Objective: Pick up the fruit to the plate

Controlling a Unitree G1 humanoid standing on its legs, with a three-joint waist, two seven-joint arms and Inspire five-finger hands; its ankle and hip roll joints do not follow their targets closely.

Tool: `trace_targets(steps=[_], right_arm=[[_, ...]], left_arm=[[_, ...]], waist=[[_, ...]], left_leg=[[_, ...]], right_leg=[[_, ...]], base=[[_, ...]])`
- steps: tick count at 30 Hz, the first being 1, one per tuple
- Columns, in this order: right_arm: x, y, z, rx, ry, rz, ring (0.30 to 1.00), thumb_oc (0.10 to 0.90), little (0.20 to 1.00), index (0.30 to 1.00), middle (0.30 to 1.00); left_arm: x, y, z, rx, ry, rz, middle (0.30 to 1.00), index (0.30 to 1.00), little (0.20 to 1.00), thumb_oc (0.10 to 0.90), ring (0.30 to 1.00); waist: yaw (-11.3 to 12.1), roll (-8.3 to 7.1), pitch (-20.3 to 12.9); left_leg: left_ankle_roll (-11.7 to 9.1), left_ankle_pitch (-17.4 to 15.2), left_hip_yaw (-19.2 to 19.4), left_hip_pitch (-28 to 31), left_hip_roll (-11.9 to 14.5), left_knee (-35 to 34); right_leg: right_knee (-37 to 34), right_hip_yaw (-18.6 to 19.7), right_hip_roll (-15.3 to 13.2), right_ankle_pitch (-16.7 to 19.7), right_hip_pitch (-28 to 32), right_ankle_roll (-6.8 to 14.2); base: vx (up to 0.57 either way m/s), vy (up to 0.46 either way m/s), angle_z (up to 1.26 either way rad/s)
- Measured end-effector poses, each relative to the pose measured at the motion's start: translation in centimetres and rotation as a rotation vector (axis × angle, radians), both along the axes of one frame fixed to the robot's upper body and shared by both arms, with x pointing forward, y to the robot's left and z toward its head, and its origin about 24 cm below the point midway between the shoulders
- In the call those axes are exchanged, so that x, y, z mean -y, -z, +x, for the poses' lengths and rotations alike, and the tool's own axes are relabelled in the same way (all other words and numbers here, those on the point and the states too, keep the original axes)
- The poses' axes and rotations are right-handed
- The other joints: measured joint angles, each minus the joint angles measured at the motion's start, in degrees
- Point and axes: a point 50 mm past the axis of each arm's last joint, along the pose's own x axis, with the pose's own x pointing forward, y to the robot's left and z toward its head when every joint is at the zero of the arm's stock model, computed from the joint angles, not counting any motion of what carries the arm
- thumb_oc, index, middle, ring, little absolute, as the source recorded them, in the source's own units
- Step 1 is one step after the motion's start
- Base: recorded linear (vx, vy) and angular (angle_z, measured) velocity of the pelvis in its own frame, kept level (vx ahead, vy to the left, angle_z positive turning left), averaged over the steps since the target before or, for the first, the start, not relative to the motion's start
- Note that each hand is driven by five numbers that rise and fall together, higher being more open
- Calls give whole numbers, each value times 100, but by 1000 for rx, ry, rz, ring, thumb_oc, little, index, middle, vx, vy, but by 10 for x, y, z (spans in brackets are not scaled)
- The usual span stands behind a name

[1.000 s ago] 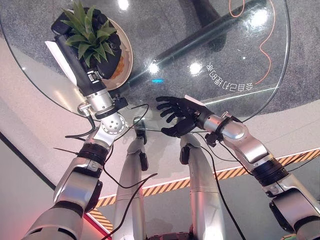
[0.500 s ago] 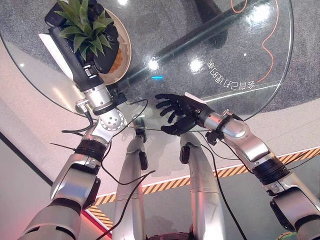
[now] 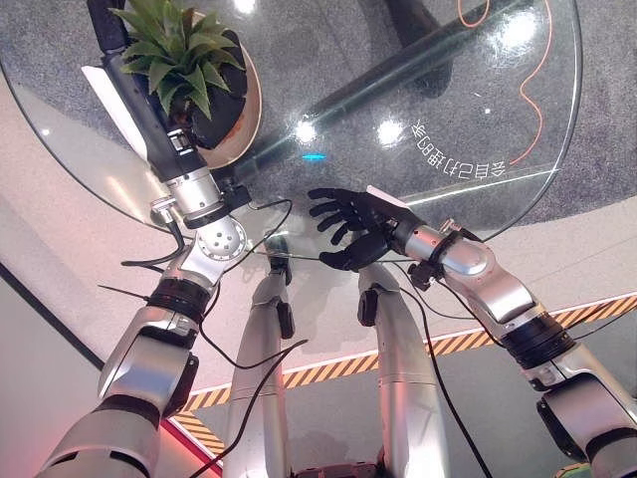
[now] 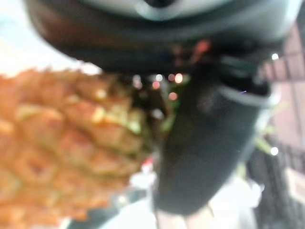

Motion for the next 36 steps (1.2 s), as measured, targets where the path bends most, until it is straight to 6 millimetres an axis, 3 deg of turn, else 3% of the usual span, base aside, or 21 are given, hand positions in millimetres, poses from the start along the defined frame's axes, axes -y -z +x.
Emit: trace_targets(steps=[13, 17, 23, 36], right_arm=[[-5, 18, -5, -54, -5, -2, 900, 800, 900, 900, 900], [-4, 31, -9, -83, 4, -8, 900, 800, 900, 900, 900], [-1, 44, -15, -115, 20, -8, 900, 800, 900, 900, 900], [7, 51, -19, -119, 46, 22, 900, 800, 900, 900, 900]], left_arm=[[-6, 25, 2, -146, -3, 47, 900, 900, 900, 800, 900], [-11, 46, 1, -258, 19, 67, 900, 900, 900, 800, 900], [-21, 69, -6, -348, 64, -40, 900, 900, 900, 800, 900], [-24, 116, -19, -528, 131, -93, 900, 900, 900, 800, 900]], waist=[[62, 0, 0], [158, 0, 0], [198, 0, 0], [408, 7, 3]], left_leg=[[-49, 61, -3, 350, 22, -125], [-77, 104, -5, 616, 27, -289], [-112, 182, -18, 900, 36, -527], [-165, 240, -25, 1468, 35, -800]], right_leg=[[-23, -1, 29, 6, 289, -9], [-111, -5, 44, 8, 509, -13], [-219, -12, 73, 12, 729, -19], [-303, -25, 86, -20, 1201, -3]], base=[[-19, -60, 0], [-21, -81, 0], [-18, -87, -1], [2, -47, 0]])
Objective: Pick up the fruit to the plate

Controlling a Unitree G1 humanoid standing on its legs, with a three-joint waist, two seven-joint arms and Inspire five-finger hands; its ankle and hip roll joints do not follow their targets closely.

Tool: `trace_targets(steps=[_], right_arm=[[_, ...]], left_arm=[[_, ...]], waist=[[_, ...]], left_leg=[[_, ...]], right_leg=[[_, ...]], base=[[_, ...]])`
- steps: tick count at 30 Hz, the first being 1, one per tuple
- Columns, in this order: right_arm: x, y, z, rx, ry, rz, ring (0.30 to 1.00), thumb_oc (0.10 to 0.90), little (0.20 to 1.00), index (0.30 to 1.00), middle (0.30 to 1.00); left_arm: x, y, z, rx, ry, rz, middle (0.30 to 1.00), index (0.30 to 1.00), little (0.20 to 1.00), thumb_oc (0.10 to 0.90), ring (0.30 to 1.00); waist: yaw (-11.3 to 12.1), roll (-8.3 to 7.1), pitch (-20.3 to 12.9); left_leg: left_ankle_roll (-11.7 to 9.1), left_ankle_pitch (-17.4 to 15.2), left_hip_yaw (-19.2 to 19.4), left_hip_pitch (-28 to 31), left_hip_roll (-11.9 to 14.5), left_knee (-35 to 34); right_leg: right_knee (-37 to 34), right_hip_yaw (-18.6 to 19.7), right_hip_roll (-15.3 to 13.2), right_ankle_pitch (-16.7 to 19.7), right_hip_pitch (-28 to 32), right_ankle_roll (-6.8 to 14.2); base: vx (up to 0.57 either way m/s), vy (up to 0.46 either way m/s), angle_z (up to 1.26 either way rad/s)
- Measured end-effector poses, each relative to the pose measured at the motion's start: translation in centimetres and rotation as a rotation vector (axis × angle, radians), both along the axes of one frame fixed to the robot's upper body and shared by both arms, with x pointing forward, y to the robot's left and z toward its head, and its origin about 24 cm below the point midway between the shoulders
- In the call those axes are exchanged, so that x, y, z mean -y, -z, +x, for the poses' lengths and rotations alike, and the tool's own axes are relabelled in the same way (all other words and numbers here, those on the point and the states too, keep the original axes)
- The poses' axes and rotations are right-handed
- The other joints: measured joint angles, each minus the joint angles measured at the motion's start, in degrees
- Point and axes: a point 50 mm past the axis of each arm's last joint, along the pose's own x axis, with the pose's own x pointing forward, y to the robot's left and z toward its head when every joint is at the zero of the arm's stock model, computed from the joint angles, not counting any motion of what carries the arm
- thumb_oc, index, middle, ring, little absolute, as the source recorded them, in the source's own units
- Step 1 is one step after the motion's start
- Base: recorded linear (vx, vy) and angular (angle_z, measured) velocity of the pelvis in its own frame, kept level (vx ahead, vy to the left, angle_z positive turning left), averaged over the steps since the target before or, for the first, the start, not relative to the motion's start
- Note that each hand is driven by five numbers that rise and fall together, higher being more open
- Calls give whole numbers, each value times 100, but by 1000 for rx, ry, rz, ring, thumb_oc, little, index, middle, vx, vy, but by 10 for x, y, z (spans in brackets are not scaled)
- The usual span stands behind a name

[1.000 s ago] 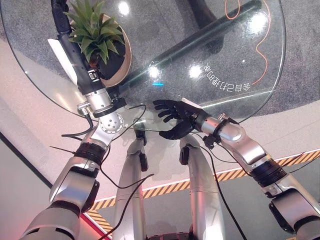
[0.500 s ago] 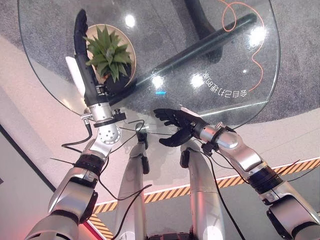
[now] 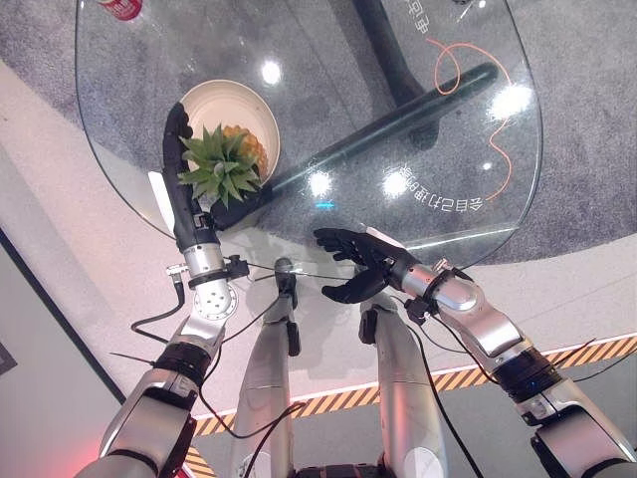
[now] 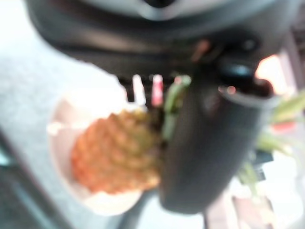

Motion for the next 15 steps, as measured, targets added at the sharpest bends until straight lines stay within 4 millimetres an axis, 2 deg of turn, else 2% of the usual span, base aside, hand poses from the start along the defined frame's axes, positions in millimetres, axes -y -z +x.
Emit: trace_targets(steps=[12, 15], right_arm=[[8, 9, -4, -29, 28, 10, 900, 800, 900, 900, 900], [10, 13, -6, -41, 35, 11, 900, 800, 900, 900, 900]], left_arm=[[-12, 19, -7, -101, 12, -34, 900, 900, 900, 800, 900], [-14, 29, -11, -153, 28, -26, 900, 900, 900, 800, 900]], waist=[[175, 7, 1], [214, 8, 2]], left_leg=[[-23, 47, -107, 268, -14, -108], [-23, 48, -106, 313, -17, -109]], right_leg=[[11, -121, -23, -77, 273, -24], [11, -120, -25, -77, 319, -31]], base=[[9, -21, 4], [0, 0, 0]])
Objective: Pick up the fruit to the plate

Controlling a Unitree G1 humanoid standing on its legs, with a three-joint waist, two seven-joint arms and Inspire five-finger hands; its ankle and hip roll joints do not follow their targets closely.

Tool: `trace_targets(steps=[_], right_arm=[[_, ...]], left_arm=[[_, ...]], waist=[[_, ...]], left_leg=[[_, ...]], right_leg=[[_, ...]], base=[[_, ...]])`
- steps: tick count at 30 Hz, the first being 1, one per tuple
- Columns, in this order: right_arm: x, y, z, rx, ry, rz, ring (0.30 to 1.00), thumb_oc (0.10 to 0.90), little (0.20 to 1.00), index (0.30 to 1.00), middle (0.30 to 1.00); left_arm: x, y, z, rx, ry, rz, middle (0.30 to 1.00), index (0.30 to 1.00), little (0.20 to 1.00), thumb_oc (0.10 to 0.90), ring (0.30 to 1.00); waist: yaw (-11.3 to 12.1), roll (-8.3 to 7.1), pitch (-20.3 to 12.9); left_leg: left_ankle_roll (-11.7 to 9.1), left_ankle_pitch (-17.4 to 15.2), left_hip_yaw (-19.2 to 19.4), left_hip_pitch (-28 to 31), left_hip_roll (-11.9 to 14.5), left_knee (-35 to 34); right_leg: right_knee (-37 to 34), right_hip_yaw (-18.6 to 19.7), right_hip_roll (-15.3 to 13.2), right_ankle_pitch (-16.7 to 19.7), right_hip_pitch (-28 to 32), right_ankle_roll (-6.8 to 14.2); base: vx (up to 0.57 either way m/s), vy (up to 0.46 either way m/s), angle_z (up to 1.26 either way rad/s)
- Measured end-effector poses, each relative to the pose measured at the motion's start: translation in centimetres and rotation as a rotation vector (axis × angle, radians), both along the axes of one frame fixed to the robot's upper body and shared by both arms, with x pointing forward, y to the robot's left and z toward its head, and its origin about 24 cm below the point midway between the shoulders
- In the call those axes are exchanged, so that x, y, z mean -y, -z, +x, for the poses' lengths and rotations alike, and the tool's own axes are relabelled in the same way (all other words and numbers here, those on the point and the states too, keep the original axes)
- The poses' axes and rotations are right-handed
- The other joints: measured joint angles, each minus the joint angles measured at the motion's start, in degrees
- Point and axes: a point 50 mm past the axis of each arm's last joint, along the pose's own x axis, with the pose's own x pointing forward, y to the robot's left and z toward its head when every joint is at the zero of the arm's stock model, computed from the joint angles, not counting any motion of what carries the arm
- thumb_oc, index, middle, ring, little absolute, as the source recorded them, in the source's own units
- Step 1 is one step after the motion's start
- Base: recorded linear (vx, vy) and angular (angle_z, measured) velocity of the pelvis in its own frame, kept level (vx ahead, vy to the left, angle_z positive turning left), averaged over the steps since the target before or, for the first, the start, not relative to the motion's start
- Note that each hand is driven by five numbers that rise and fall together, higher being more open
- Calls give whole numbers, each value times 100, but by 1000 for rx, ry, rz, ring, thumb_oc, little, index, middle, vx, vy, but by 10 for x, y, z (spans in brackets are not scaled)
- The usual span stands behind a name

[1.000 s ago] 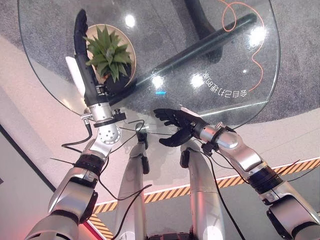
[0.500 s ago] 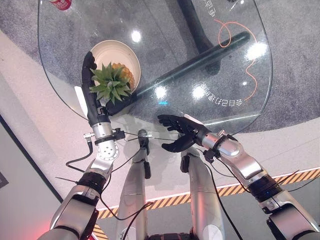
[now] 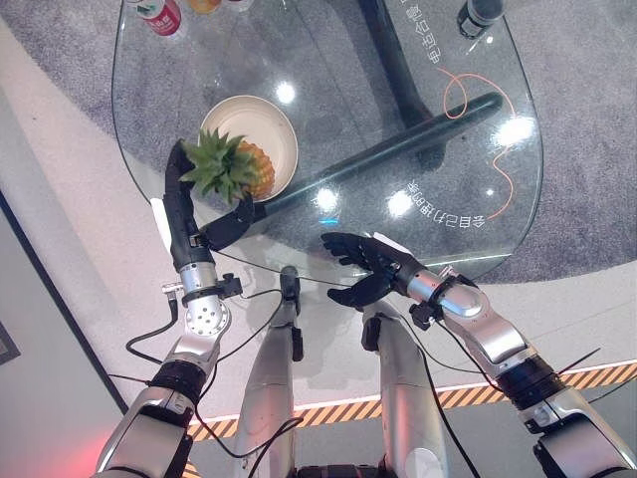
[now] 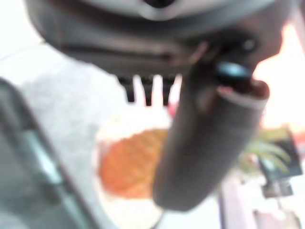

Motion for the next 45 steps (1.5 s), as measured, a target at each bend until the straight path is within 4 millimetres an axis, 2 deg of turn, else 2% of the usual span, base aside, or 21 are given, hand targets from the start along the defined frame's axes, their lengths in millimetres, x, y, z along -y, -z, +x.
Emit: trace_targets(steps=[7, 16, 19, 24, 28, 33, 36, 38, 42, 44, 45], right_arm=[[4, 4, -3, 0, 8, 13, 900, 800, 900, 900, 900], [7, 9, -6, -17, 17, 15, 900, 800, 900, 900, 900], [8, 12, -8, -26, 22, 17, 900, 800, 900, 900, 900], [12, 24, -13, -63, 35, 18, 900, 800, 900, 900, 900], [16, 36, -20, -103, 52, 34, 900, 800, 900, 900, 900], [20, 60, -31, -200, 98, 105, 900, 800, 900, 900, 900], [26, 81, -42, -275, 138, 112, 900, 800, 900, 900, 900], [34, 95, -53, -319, 177, 118, 900, 800, 900, 900, 900], [45, 114, -65, -386, 256, 126, 900, 800, 900, 900, 900], [53, 124, -72, -423, 296, 117, 900, 800, 900, 900, 900], [57, 131, -77, -450, 320, 109, 900, 800, 900, 900, 900]], left_arm=[[-8, 24, -12, -107, 12, -38, 900, 900, 900, 800, 900], [-9, 31, -16, -146, 25, -38, 900, 900, 900, 800, 900], [-8, 33, -16, -157, 29, -46, 900, 900, 900, 800, 900], [-8, 48, -19, -231, 27, -154, 900, 900, 900, 800, 900], [-8, 68, -29, -328, 18, -198, 900, 900, 900, 800, 900], [-15, 104, -50, -507, -9, -247, 900, 900, 900, 800, 900], [-16, 131, -73, -629, -6, -266, 900, 900, 900, 800, 900], [-14, 147, -88, -704, -2, -298, 900, 900, 900, 800, 900], [-17, 171, -110, -832, -32, -363, 900, 900, 900, 800, 900], [-16, 181, -120, -887, -51, -417, 900, 900, 900, 800, 900], [-15, 188, -129, -921, -63, -456, 900, 900, 900, 800, 900]], waist=[[13, 23, 0], [23, 52, 2], [32, 111, 5], [51, 175, 2], [91, 189, -1], [143, 215, -13], [151, 234, -12], [147, 286, -31], [137, 343, -86], [138, 442, -210], [127, 500, -371]], left_leg=[[-24, -16, 4, 163, -8, -23], [-33, 1, 4, 327, -14, -104], [-9, 17, 2, 409, -14, -140], [-7, 19, 1, 808, -11, -288], [-5, 23, -1, 1249, -11, -459], [-6, 112, 1, 1992, -18, -897], [-6, 159, -7, 2550, -13, -1190], [-31, 147, -20, 2883, -11, -1328], [-27, 143, -27, 3203, -9, -1520], [-18, 149, -32, 3339, -6, -1622], [-3, 159, -33, 3385, 0, -1677]], right_leg=[[2, 1, -9, -50, 150, 24], [-17, 5, -10, -52, 283, 24], [-45, -2, -2, -51, 368, 23], [-183, -11, 17, -41, 757, 5], [-326, -21, 35, -45, 1188, 12], [-620, -46, 69, -65, 1865, 43], [-862, -107, 97, -71, 2407, 55], [-1017, -171, 100, -91, 2767, 83], [-1140, -181, 117, -101, 3067, 106], [-1248, -190, 133, -87, 3213, 110], [-1349, -199, 156, -55, 3291, 99]], base=[[0, 0, 0], [0, 0, 0], [0, 0, 0], [0, 0, 0], [0, -8, 0], [-2, -6, 0], [1, -2, 2], [34, -6, 9], [40, 2, 1], [46, 2, 2], [45, -6, 2]])
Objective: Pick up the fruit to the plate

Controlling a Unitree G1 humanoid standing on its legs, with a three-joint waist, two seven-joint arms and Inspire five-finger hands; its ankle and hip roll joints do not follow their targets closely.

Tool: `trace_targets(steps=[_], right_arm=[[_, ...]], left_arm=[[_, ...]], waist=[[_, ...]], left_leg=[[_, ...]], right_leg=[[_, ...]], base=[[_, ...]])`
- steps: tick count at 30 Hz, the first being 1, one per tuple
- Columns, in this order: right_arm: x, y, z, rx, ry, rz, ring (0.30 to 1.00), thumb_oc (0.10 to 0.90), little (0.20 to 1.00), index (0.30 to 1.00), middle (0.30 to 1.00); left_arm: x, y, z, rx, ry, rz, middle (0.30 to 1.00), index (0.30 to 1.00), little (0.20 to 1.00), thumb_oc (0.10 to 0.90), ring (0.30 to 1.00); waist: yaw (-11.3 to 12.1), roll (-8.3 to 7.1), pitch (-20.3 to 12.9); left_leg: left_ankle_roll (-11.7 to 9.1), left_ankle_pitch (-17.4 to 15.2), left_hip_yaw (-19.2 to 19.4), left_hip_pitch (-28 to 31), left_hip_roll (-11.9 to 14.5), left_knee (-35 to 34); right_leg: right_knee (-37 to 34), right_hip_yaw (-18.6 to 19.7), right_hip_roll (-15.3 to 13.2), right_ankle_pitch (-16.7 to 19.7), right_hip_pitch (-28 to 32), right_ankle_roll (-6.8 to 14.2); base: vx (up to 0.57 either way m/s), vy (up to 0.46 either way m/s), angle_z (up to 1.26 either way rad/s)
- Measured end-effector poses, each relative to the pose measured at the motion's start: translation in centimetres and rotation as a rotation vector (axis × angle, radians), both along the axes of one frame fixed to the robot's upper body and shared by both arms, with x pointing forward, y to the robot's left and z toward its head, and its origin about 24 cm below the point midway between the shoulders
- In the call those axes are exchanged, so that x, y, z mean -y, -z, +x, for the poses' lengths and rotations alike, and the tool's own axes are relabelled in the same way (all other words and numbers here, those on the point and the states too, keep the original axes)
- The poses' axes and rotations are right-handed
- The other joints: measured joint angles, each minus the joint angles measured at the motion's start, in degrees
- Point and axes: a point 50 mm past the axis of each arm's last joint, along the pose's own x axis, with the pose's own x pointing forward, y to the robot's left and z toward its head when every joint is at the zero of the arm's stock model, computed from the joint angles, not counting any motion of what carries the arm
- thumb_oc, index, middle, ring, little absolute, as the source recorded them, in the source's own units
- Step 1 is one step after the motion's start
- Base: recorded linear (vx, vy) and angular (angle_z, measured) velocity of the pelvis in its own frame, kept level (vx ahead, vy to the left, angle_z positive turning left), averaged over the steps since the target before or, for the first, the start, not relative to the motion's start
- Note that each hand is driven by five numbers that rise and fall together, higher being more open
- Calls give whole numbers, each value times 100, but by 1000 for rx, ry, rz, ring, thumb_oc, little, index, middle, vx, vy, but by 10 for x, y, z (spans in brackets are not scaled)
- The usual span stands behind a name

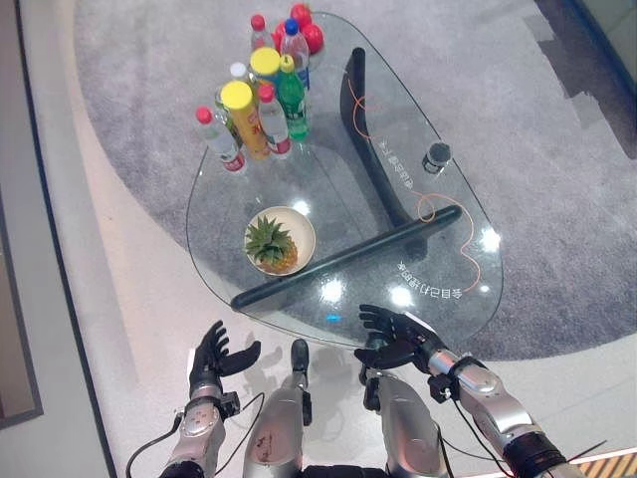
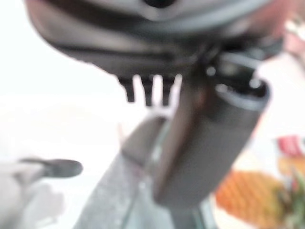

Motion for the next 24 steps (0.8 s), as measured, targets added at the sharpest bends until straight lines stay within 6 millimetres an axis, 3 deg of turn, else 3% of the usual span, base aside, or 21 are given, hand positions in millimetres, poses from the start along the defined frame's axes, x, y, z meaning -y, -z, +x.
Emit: trace_targets(steps=[4, 10, 13, 18, 24], right_arm=[[4, 21, -17, -86, 65, -7, 900, 800, 900, 900, 900], [5, 48, -35, -219, 265, 82, 900, 800, 900, 900, 900], [12, 61, -47, -291, 334, 71, 900, 800, 900, 900, 900], [27, 99, -96, -569, 666, 223, 900, 800, 900, 900, 900], [35, 114, -130, -686, 732, 147, 900, 800, 900, 900, 900]], left_arm=[[0, 22, -29, -158, -43, -47, 900, 900, 900, 800, 900], [-1, 39, -60, -322, -60, -87, 900, 900, 900, 800, 900], [4, 42, -61, -337, -59, -104, 900, 900, 900, 800, 900], [14, 54, -83, -444, -73, -143, 900, 900, 900, 800, 900], [15, 61, -103, -538, -107, -184, 900, 900, 900, 800, 900]], waist=[[-117, 93, -561], [-279, -61, -1246], [-281, -55, -1369], [-288, 92, -1813], [-286, 206, -1955]], left_leg=[[25, -3, -22, 262, 36, -168], [5, -41, 1, 578, 119, -341], [8, -45, 23, 760, 125, -420], [30, -79, 44, 965, 114, -519], [17, -109, 47, 1066, 101, -524]], right_leg=[[-313, -106, 47, 18, 356, 7], [-801, -119, 120, 110, 819, 54], [-903, -116, 127, 136, 1006, 72], [-1170, -112, 138, 203, 1286, 109], [-1538, -113, 160, 369, 1542, 117]], base=[[17, 4, 8], [1, 2, 1], [24, 13, -2], [41, 12, -1], [41, -1, 0]])
